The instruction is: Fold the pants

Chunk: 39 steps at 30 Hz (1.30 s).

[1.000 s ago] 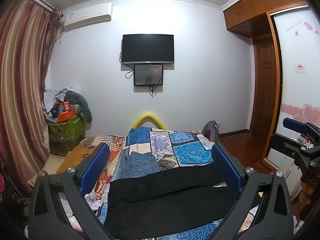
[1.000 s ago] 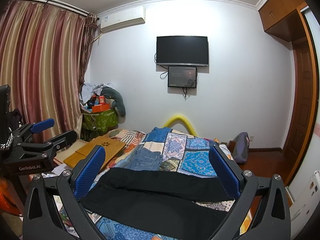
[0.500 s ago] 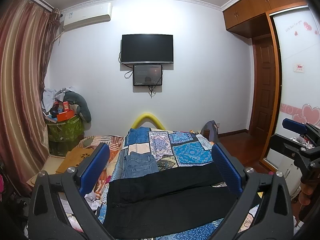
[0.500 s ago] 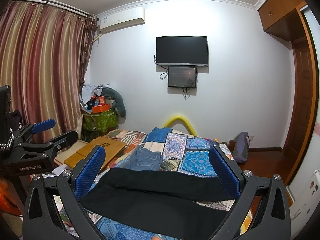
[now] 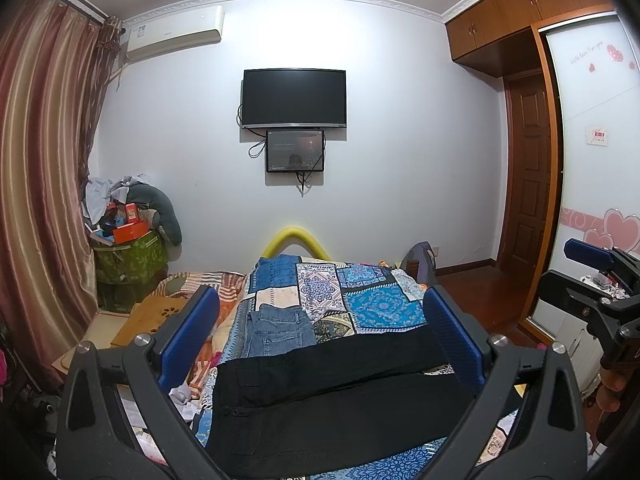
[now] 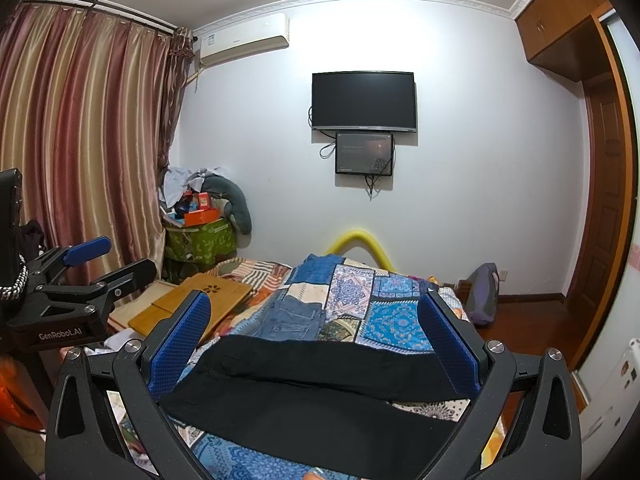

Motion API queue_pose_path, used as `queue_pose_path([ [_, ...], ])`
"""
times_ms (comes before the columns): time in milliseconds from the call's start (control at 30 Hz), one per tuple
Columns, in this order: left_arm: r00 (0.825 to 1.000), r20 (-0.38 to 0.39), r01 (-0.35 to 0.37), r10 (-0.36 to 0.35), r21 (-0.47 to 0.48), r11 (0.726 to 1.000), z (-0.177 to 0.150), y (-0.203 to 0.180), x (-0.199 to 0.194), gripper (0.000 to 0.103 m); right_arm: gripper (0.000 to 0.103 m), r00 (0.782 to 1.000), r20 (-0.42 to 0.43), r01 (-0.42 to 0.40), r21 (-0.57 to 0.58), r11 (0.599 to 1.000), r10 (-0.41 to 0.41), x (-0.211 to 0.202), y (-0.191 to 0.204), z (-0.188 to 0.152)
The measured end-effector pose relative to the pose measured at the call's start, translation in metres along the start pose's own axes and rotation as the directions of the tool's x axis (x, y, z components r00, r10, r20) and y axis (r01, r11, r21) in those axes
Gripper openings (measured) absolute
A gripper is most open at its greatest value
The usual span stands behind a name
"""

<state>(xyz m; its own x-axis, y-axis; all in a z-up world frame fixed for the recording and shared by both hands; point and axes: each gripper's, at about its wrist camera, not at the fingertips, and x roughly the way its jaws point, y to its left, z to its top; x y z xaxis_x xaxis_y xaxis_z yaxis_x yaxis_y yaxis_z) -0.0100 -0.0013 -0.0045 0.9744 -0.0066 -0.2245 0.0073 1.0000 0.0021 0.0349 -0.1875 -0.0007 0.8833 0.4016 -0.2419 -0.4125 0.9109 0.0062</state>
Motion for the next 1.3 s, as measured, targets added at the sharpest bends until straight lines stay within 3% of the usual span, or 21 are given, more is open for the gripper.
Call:
queue_pose_path([
  [433, 1.0, -0.028, 0.001, -0.001, -0.016, 1.0, -0.002, 0.006, 0.018, 0.103, 0.103, 1.0, -0.026, 0.01, 0.017, 1.0, -0.009, 0.015, -0.002, -0.007],
  [633, 0.995, -0.073, -0.061, 0.061, 0.01, 0.998, -0.008, 0.02, 0.06, 0.103, 0.103, 0.995, -0.081, 0.065, 0.005, 0.998, -0.064, 0.053, -0.016, -0.023],
  [833, 0.977, -0.184, -0.105, 0.106, 0.016, 0.994, -0.027, 0.047, 0.133, 0.103, 0.103, 0.979, -0.194, 0.075, 0.038, 0.996, -0.066, 0.11, -0.045, -0.045],
  [933, 0.959, -0.25, -0.127, 0.132, 0.036, 0.991, -0.041, 0.063, 0.178, 0.103, 0.103, 0.965, -0.253, 0.077, 0.031, 0.997, -0.067, 0.141, -0.06, -0.058],
  [1067, 0.923, -0.341, -0.165, 0.179, 0.07, 0.984, -0.07, 0.088, 0.242, 0.103, 0.103, 0.946, -0.318, 0.06, -0.009, 0.998, -0.06, 0.179, -0.073, -0.074],
  [1200, 0.871, -0.453, -0.183, 0.188, 0.055, 0.982, -0.103, 0.122, 0.306, 0.103, 0.103, 0.918, -0.394, 0.04, -0.029, 0.999, -0.048, 0.221, -0.087, -0.092],
  [1300, 0.824, -0.53, -0.189, 0.203, 0.08, 0.979, -0.126, 0.145, 0.349, 0.102, 0.103, 0.879, -0.477, 0.018, -0.008, 1.0, -0.02, 0.259, -0.1, -0.106],
])
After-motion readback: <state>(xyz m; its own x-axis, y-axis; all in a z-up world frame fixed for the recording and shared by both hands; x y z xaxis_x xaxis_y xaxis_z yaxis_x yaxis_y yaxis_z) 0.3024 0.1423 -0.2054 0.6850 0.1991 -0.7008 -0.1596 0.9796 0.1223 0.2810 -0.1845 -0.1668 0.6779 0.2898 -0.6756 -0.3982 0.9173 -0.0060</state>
